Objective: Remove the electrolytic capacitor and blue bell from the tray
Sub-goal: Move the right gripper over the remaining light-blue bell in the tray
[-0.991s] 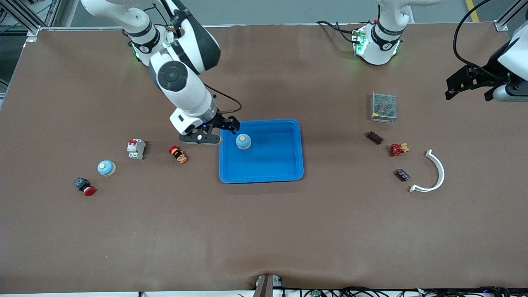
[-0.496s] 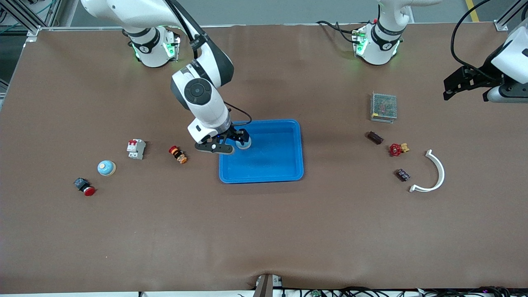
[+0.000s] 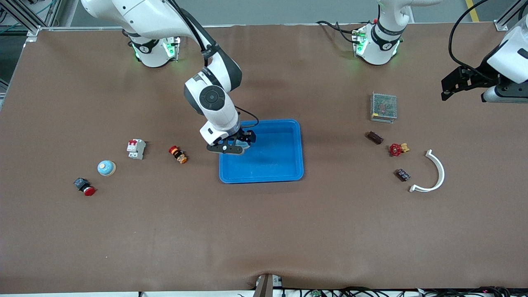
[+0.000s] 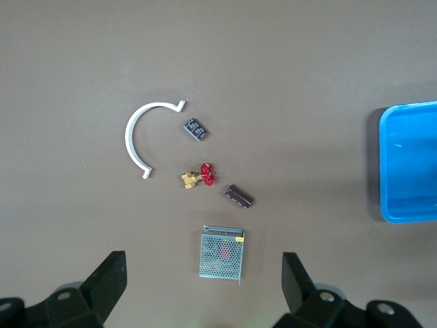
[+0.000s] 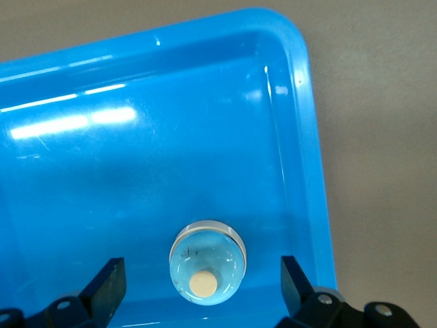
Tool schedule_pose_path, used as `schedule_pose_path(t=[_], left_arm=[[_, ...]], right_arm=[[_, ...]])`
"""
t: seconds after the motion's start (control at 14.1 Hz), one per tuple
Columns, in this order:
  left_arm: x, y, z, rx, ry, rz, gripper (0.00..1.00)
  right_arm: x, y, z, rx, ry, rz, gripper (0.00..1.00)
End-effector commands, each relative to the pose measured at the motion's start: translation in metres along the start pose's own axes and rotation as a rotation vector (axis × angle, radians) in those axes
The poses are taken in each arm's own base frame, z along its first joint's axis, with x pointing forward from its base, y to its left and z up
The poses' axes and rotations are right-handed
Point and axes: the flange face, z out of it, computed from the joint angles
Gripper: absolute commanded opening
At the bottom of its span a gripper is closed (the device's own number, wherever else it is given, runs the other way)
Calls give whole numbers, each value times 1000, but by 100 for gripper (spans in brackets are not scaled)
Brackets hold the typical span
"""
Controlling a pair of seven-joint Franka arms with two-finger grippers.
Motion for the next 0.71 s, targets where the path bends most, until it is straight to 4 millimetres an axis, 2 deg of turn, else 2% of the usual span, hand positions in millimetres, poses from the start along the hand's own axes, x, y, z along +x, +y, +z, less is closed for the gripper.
schedule_pose_path(t=[0.0,0.64], left_arm=[[-2,-1,-3,23,15,-2,100],[-2,-1,-3,23,15,-2,100]], right_arm=[[-2,-5,6,-20,22,-6,100],[-12,-8,48,-28,19,-23,100]])
